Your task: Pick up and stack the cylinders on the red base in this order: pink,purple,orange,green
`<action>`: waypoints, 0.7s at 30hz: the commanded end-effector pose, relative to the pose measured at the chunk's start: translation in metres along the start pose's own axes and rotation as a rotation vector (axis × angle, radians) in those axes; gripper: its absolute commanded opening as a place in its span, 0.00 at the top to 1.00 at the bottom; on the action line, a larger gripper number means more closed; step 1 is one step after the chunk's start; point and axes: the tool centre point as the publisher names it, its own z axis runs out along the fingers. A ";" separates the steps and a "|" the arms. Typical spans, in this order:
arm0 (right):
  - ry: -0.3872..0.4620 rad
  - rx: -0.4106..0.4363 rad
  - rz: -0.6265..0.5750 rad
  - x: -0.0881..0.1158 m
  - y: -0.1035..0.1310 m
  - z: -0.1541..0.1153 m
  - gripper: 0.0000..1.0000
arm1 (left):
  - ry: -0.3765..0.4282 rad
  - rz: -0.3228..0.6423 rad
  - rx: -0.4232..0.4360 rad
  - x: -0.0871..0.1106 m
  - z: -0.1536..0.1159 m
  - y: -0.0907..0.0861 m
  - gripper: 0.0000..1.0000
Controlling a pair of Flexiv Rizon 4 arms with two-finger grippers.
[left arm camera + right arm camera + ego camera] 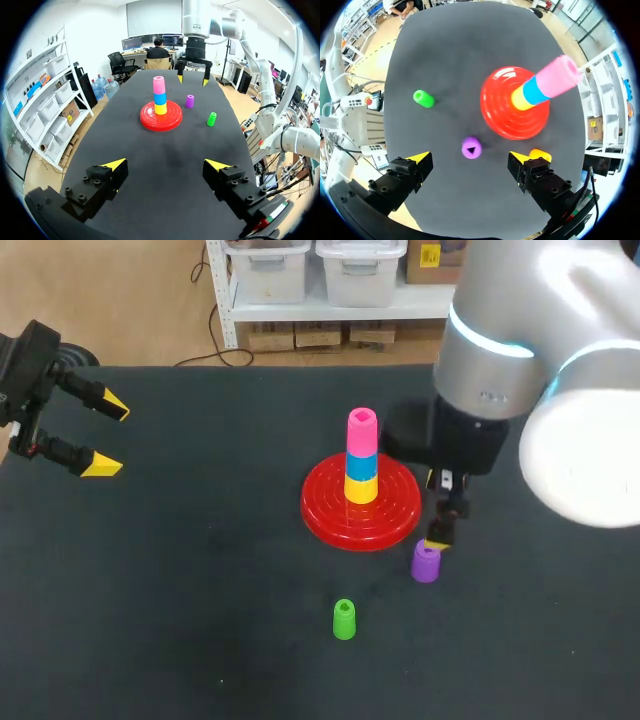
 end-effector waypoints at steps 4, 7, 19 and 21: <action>0.043 -0.024 -0.018 -0.003 0.011 0.016 0.00 | -0.002 0.002 -0.003 0.001 0.000 -0.001 0.00; 0.054 -0.030 -0.020 -0.002 0.009 0.024 0.00 | -0.002 0.002 -0.003 0.001 0.000 -0.001 0.00; 0.075 -0.056 -0.020 0.002 0.003 0.050 0.00 | -0.002 0.002 -0.003 0.001 0.000 -0.001 0.00; 0.072 -0.062 -0.017 0.003 0.004 0.054 0.00 | -0.002 0.002 -0.003 0.001 0.000 -0.001 0.00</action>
